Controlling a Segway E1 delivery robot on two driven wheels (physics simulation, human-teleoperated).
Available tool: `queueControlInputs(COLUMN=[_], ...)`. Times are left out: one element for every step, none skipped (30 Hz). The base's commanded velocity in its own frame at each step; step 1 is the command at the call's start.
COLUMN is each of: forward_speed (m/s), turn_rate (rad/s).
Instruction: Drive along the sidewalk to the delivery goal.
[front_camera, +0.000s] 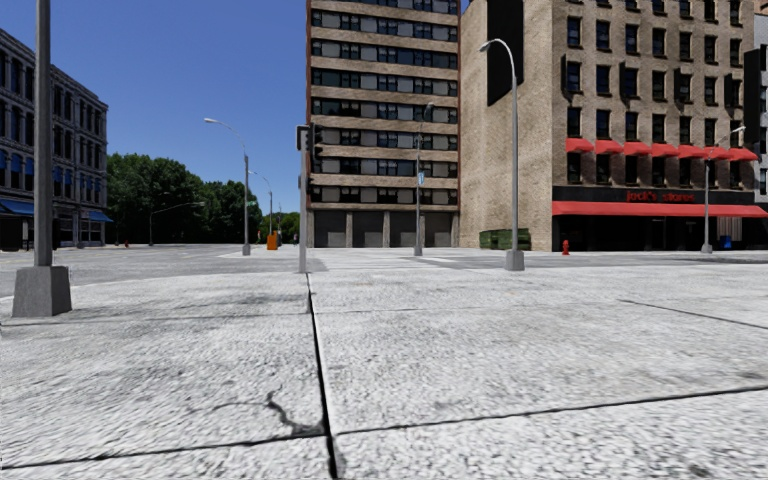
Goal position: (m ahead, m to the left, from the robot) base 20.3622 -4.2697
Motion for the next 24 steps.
queueControlInputs(forward_speed=[2.0, 2.0, 2.0, 2.0, 2.0, 2.0, 2.0, 2.0, 2.0, 2.0, 2.0, 2.0, 2.0, 2.0, 2.0, 2.0, 2.0, 2.0, 2.0, 2.0, 2.0, 2.0, 2.0, 2.0], turn_rate=[0.0, 0.0, 0.0, 0.0, 0.0, 0.0, 0.0, 0.0, 0.0, 0.0, 0.0, 0.0, 0.0, 0.0, 0.0, 0.0, 0.0, 0.0, 0.0, 0.0, 0.0, 0.0, 0.0, 0.0])
